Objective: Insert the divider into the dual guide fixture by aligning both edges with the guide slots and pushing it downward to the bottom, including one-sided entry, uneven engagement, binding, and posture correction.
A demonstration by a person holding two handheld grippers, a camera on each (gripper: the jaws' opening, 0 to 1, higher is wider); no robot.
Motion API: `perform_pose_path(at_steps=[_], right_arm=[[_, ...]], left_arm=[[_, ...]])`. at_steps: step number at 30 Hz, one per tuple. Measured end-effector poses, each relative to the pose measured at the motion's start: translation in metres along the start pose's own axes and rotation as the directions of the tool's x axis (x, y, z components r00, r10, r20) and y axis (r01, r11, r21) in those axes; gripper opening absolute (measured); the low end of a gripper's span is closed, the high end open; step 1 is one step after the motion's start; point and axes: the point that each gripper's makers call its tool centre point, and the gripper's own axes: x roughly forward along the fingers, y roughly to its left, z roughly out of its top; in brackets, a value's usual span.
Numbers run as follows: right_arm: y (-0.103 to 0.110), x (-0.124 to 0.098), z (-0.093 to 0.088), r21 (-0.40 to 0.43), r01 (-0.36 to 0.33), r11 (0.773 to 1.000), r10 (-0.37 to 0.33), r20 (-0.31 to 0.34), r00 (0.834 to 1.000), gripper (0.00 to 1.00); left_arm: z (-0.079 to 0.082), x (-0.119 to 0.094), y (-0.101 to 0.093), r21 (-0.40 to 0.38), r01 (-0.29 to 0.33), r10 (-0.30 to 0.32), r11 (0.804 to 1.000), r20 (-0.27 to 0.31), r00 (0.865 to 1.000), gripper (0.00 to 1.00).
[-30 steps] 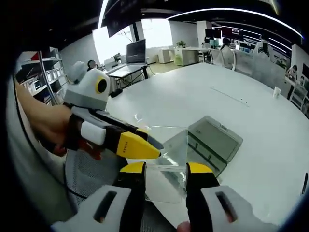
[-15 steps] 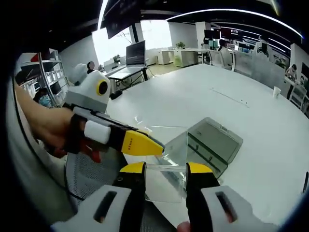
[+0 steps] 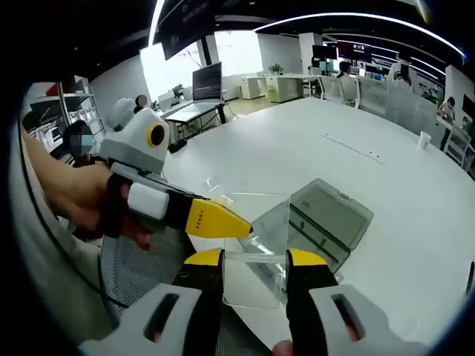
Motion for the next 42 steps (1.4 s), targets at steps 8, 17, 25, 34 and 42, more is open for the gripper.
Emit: perform_pose_path(at_steps=[8,17,25,34,42], right_arm=[[-0.004,-0.002,0.004,0.032,0.004,0.999,-0.004,0.012,1.000,0.37],[-0.008,-0.011,0.012,0.065,-0.090,0.994,0.088,0.037,0.995,0.34],[-0.012,-0.020,0.011,0.056,-0.216,0.975,0.216,0.005,0.976,0.31],[-0.009,-0.030,0.014,0.070,-0.337,0.939,0.337,0.013,0.941,0.29],[-0.001,-0.041,0.017,0.096,-0.449,0.888,0.449,0.025,0.893,0.26]], left_arm=[[0.004,0.002,-0.006,0.021,0.038,-0.038,0.999,0.002,0.999,0.00],[0.008,-0.001,-0.008,0.055,0.091,-0.090,0.994,-0.014,0.996,0.00],[0.011,-0.008,-0.014,0.097,0.159,-0.156,0.983,-0.041,0.987,0.00],[0.016,-0.011,-0.025,0.122,0.233,-0.227,0.965,-0.065,0.972,0.00],[0.020,-0.014,-0.036,0.135,0.313,-0.305,0.940,-0.081,0.949,0.00]])
